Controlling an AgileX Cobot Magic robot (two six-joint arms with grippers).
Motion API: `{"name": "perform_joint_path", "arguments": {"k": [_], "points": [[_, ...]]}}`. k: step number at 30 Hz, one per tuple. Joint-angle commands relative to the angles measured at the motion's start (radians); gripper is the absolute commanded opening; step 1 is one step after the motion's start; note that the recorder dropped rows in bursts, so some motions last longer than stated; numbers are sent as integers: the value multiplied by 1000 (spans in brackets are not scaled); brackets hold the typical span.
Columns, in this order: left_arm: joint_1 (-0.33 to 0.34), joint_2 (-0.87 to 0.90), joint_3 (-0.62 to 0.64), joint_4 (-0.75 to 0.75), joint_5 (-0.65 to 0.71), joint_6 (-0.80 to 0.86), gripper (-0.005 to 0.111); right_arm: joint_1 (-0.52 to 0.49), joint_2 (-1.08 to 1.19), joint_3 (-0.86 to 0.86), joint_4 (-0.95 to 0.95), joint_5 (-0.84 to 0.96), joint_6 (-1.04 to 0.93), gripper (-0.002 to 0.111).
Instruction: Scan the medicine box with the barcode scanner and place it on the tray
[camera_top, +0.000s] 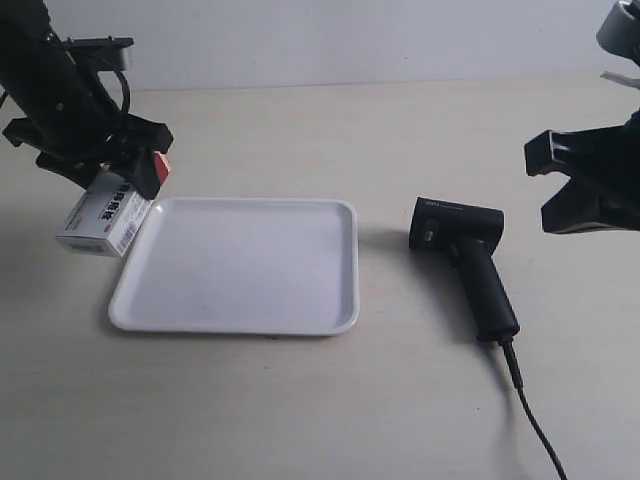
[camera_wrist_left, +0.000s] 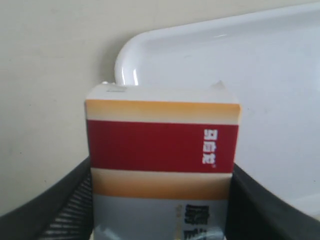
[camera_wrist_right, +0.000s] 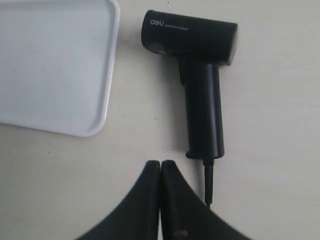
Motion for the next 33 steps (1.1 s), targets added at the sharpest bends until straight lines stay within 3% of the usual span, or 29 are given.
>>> {"name": "perform_joint_path", "arguments": {"k": [1, 5, 7, 12, 15, 27, 33], "points": [[-5, -13, -18, 13, 37, -49, 0, 3, 5, -7, -5, -87, 3, 0], [-14, -13, -18, -27, 41, -47, 0, 3, 51, -8, -48, -162, 3, 5], [-20, -13, -18, -27, 39, -44, 0, 3, 99, -8, -57, -144, 3, 15], [-26, -13, -18, -34, 36, -27, 0, 3, 189, -20, -47, -139, 3, 55], [-26, -13, -18, -39, 29, -25, 0, 3, 212, -36, -31, -139, 3, 70], [-26, -13, -18, -90, 19, 23, 0, 3, 396, -192, 11, -27, 10, 73], [-26, -13, -18, -90, 12, 23, 0, 3, 456, -197, -73, -26, 155, 73]]}}
